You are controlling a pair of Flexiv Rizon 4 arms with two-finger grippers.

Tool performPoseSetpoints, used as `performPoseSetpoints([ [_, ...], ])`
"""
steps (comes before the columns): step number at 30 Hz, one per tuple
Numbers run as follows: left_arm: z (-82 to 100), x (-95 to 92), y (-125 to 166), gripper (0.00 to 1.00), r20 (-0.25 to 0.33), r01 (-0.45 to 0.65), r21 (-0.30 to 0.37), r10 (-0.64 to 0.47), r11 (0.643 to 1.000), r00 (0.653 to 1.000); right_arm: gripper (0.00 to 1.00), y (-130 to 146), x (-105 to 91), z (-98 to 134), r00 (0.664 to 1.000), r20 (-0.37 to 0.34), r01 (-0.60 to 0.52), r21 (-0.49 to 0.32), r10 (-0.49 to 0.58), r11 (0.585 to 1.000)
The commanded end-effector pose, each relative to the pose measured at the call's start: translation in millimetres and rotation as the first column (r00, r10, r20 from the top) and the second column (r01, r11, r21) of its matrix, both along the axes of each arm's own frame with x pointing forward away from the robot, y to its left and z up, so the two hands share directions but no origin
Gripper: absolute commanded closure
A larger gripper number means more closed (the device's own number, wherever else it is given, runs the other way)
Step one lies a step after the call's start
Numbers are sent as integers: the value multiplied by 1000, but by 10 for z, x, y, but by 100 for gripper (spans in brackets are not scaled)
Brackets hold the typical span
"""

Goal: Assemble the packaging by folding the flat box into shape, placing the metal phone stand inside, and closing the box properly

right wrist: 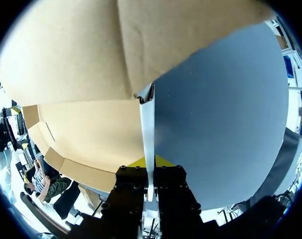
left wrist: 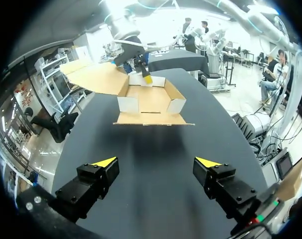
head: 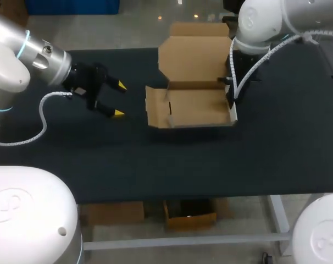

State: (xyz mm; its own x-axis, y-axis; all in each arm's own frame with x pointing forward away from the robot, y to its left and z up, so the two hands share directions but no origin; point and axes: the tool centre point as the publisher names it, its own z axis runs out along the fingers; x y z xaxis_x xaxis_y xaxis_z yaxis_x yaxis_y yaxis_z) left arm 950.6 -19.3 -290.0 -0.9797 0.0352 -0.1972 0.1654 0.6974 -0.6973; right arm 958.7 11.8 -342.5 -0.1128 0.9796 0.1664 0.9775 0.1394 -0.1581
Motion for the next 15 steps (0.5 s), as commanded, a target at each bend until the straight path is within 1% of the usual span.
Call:
performPoseSetpoints([
  [1, 33, -8, 7, 0, -3, 1, 6, -1, 1000, 1000, 100, 47, 42, 11, 999, -50, -11, -16, 10, 1000],
  [15, 33, -8, 7, 0, -3, 1, 6, -1, 1000, 1000, 100, 57, 58, 27, 998, -56, -16, -15, 15, 1000],
])
